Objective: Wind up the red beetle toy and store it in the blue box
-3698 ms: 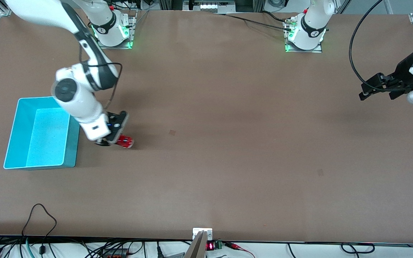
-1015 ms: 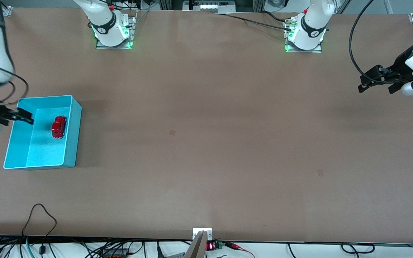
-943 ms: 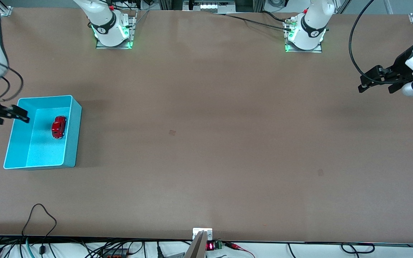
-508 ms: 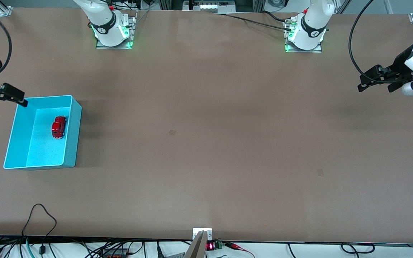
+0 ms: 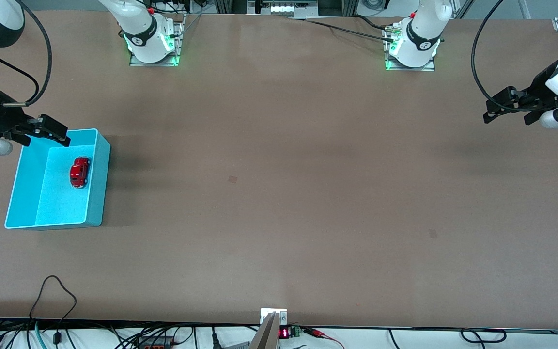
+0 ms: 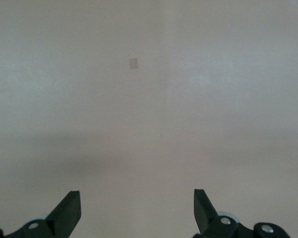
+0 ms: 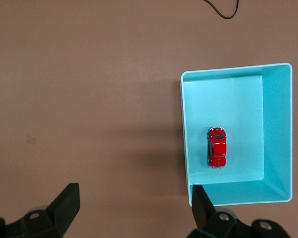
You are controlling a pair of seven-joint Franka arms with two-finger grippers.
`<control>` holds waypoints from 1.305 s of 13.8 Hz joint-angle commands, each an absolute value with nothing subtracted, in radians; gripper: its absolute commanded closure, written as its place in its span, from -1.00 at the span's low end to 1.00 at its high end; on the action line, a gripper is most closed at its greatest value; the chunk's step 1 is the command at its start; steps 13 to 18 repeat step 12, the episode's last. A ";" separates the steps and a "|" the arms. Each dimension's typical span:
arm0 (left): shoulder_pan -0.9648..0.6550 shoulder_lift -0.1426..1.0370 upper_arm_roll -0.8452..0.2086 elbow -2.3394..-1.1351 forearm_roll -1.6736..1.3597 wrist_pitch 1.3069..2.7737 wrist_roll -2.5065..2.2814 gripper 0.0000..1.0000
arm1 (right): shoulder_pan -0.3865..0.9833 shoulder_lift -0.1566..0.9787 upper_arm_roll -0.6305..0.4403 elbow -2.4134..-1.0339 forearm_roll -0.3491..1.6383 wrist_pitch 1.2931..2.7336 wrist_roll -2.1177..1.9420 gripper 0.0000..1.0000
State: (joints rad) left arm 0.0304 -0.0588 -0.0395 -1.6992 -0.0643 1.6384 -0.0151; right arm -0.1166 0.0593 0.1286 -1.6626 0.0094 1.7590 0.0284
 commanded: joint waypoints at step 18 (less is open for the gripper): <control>0.046 -0.083 -0.049 -1.718 -0.049 1.632 -0.018 -1.00 | -0.061 0.029 0.011 -1.569 -0.006 1.634 0.011 -1.00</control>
